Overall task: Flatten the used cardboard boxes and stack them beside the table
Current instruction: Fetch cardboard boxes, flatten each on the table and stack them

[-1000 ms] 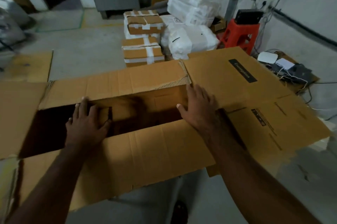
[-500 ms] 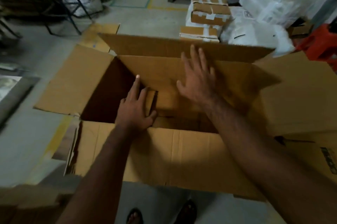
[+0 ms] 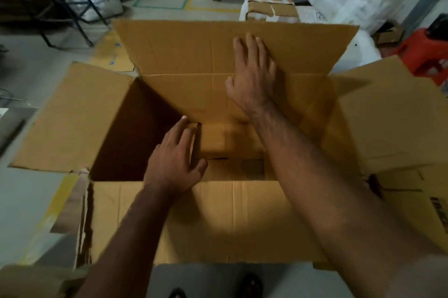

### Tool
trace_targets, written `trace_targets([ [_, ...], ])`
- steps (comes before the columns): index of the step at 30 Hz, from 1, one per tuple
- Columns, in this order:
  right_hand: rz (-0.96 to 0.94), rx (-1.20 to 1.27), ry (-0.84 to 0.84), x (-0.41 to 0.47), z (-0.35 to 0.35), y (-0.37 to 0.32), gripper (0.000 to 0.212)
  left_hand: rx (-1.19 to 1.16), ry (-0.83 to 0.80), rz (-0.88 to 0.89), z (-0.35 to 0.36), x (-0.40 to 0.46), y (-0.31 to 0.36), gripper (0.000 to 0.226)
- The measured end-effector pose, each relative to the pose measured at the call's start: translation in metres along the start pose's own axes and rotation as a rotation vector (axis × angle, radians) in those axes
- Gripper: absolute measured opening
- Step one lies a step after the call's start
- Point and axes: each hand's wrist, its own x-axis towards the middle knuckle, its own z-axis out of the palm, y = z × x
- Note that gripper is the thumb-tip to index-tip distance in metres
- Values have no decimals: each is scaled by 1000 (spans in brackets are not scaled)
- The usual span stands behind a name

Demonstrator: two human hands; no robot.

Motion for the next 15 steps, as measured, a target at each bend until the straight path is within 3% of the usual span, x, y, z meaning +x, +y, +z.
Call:
trace_targets([
  [3, -12, -6, 186, 2, -20, -5, 95, 4, -16, 39, -1, 2, -3, 91],
  [5, 22, -33, 202, 13, -34, -2, 90, 20, -36, 58, 0, 3, -6, 93],
  [9, 3, 0, -52, 40, -51, 7, 51, 23, -44, 71, -2, 3, -8, 87],
  [12, -72, 12, -152, 59, -59, 15, 56, 19, -53, 78, -5, 3, -8, 82],
  [15, -9, -8, -376, 105, -64, 24, 71, 41, -74, 88, -6, 2, -10, 78],
])
